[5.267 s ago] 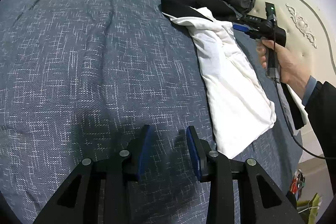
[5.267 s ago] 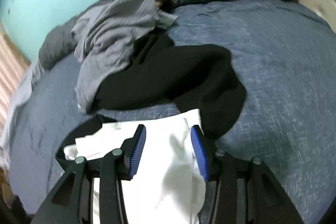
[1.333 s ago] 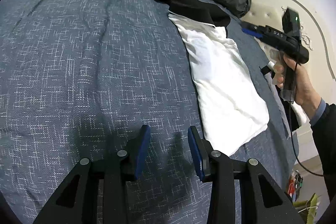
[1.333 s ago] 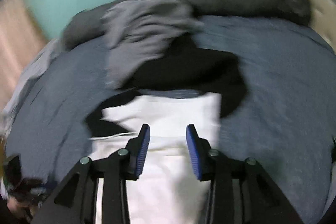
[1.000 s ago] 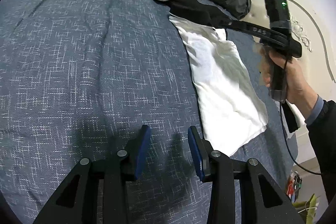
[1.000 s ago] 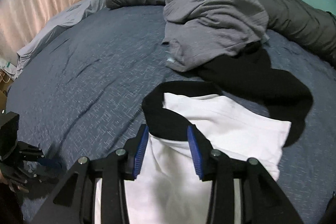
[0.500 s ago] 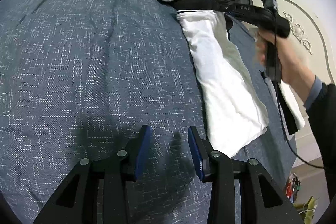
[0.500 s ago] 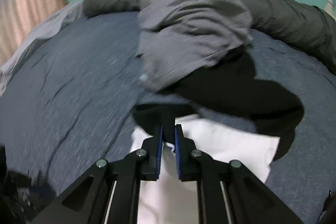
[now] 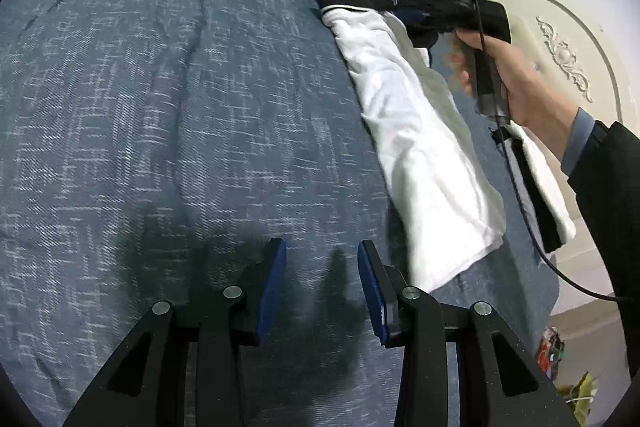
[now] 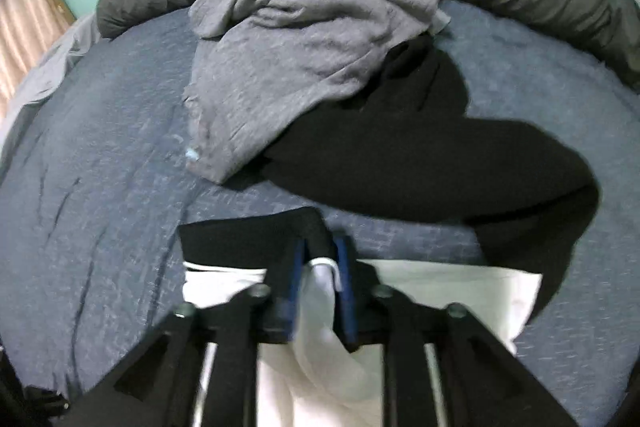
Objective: Fold clothes
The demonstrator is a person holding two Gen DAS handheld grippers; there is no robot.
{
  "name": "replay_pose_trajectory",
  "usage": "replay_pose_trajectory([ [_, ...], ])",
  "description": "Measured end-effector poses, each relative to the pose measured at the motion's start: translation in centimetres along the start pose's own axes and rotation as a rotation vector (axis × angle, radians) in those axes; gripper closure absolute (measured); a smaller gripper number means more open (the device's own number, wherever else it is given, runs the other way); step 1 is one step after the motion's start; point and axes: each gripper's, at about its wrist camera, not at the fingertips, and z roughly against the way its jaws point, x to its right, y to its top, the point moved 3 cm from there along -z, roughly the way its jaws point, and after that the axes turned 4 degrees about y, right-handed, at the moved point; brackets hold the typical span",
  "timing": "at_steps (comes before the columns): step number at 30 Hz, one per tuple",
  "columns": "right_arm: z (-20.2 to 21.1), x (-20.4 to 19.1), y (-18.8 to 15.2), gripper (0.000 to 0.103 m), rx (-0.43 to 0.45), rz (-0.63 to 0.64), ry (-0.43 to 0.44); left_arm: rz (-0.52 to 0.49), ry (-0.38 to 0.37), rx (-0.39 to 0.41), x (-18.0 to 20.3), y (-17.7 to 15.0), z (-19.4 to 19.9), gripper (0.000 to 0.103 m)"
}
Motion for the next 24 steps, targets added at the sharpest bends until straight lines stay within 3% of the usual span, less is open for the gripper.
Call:
replay_pose_trajectory([
  [4,1.8,-1.3,1.1,0.062,0.036,0.039,0.001,-0.035,-0.025,0.005,2.4,-0.4,0.1,0.060],
  [6,2.5,-2.5,1.8,0.062,0.038,0.081,0.022,-0.051,-0.040,-0.009,3.5,-0.6,-0.6,0.051],
  [10,1.7,-6.7,2.5,0.062,-0.050,0.242,0.057,-0.043,-0.064,-0.032,4.6,-1.0,-2.5,0.051],
  [16,-1.4,-10.7,2.0,0.061,-0.182,0.409,-0.034,-0.041,-0.051,-0.020,5.3,-1.4,-4.1,0.051],
  [21,-3.9,-12.2,1.0,0.061,-0.270,0.511,-0.103,-0.047,-0.044,-0.023,5.9,-1.3,-5.6,0.054],
  [24,-5.1,-12.7,0.5,0.061,-0.303,0.561,-0.150,-0.060,-0.038,-0.027,5.9,-1.3,-5.9,0.068],
])
